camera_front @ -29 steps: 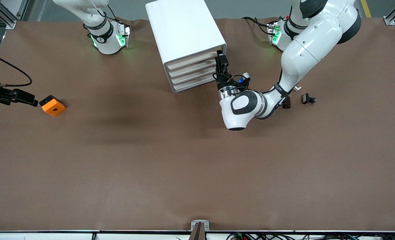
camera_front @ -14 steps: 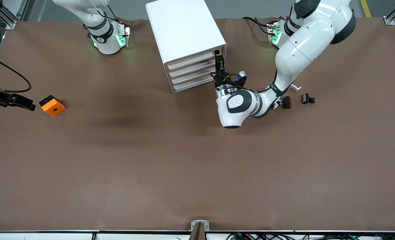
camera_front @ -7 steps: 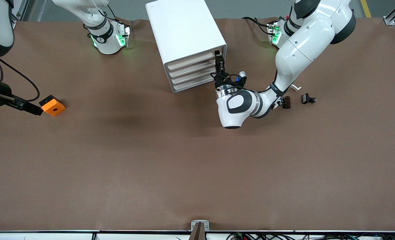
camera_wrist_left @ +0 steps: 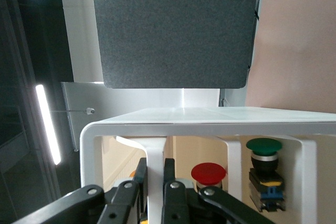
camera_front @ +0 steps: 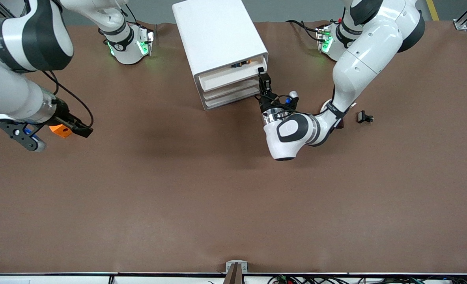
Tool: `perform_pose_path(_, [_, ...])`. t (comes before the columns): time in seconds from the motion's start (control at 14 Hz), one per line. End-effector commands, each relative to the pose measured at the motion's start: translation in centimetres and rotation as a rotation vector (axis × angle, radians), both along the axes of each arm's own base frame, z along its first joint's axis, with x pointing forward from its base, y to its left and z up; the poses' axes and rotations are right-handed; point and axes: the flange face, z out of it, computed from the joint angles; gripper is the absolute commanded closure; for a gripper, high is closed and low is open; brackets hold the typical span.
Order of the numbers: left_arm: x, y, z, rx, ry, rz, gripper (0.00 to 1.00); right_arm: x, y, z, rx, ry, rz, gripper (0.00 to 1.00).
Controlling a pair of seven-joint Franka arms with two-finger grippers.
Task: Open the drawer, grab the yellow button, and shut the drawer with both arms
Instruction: 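Pull the drawer open with the left gripper while the right gripper reaches in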
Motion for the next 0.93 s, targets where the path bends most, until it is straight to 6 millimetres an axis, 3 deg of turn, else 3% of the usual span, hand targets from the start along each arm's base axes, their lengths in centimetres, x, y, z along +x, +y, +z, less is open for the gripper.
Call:
perform_pose_path(0.0, [2.2,2.0,0.2,0.017,-0.039,0.010,0.90,-1.4,3.8,0.9,-0.009,-0.009,-0.121,0.00])
perform_pose_path(0.14, [3.5,2.8,0.9,0.007,-0.053,0.030,0.90,-2.8,7.8,1.0,-0.015,-0.004,-0.226,0.00])
perform_pose_path(0.29, [4.6,3.6,1.4,0.006,-0.069,0.047,0.90,-5.5,14.5,1.3,-0.012,0.007,-0.311,0.00])
perform_pose_path(0.43, [5.4,4.6,1.2,0.021,-0.073,0.059,0.90,-7.7,19.9,1.2,-0.031,-0.027,-0.389,0.00])
perform_pose_path(0.57, [6.5,5.9,1.1,0.034,-0.086,0.083,0.90,-9.9,24.0,1.2,-0.002,-0.021,-0.405,0.00])
perform_pose_path(0.86, [8.1,8.1,1.0,0.060,-0.095,0.106,0.90,-12.0,29.4,2.1,0.067,-0.104,-0.521,0.00])
